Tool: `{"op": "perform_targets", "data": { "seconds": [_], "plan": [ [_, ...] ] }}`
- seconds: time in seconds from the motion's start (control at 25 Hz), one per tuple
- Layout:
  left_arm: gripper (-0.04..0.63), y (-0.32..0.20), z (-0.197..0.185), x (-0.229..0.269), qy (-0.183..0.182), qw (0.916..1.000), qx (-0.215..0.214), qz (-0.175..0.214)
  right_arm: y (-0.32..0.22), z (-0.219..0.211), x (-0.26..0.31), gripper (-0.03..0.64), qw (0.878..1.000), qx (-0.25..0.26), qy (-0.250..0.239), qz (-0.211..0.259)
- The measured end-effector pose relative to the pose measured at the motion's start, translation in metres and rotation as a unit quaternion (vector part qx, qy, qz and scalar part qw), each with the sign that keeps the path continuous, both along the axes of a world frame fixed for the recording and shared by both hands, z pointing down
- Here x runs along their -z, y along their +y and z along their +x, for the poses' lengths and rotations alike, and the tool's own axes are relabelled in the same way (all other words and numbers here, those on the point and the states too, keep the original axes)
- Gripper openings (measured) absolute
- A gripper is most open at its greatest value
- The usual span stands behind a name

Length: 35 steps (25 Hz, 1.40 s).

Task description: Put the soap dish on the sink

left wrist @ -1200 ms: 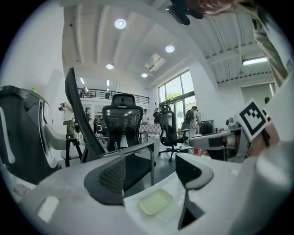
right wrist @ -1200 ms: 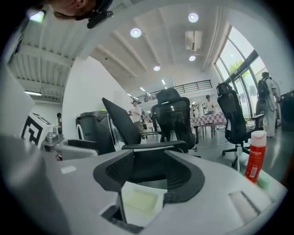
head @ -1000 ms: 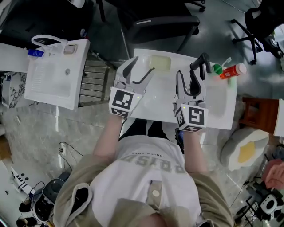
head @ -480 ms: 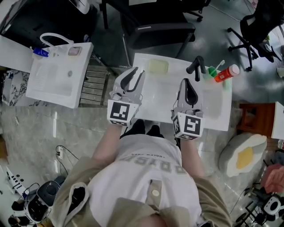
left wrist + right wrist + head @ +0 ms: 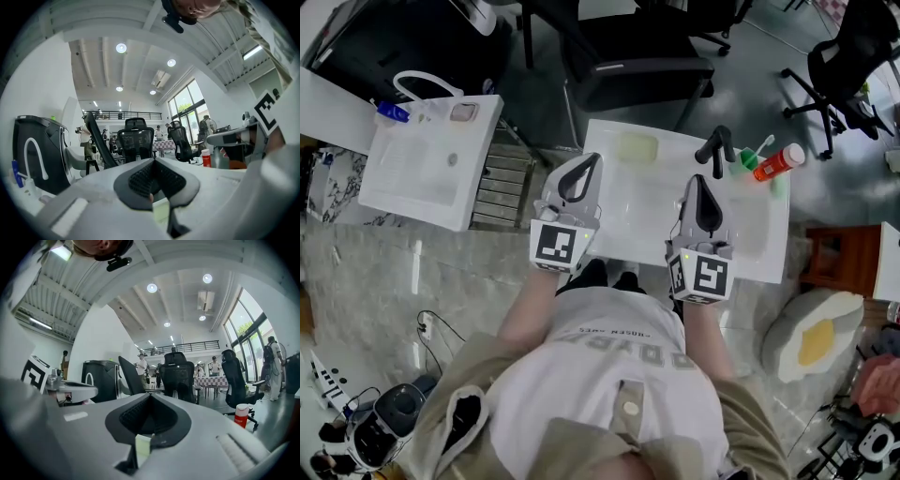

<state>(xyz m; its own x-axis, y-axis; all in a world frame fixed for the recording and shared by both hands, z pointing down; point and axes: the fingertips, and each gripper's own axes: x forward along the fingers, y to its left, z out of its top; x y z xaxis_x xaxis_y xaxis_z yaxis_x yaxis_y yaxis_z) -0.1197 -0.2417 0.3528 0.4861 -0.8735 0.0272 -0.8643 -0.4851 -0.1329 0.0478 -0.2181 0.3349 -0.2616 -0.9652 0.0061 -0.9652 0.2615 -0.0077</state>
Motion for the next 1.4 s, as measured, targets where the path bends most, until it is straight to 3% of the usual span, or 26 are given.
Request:
{"op": "perform_targets", "data": {
  "seconds": [0.2, 0.44, 1.4],
  "plan": [
    [0.008, 0.000, 0.001, 0.011, 0.034, 0.9994, 0.008, -0.002, 0.001, -0.003, 0.009, 0.006, 1.000, 0.006, 0.000, 0.022],
    [0.006, -0.004, 0.002, 0.026, 0.044, 0.9989, 0.004, 0.017, 0.000, -0.007, 0.019, 0.005, 0.999, 0.005, -0.001, 0.044],
    [0.006, -0.012, -0.006, 0.035, 0.043, 0.9986, 0.008, 0.028, -0.003, 0.001, 0.025, 0.000, 0.998, -0.004, 0.012, 0.059]
  ]
}}
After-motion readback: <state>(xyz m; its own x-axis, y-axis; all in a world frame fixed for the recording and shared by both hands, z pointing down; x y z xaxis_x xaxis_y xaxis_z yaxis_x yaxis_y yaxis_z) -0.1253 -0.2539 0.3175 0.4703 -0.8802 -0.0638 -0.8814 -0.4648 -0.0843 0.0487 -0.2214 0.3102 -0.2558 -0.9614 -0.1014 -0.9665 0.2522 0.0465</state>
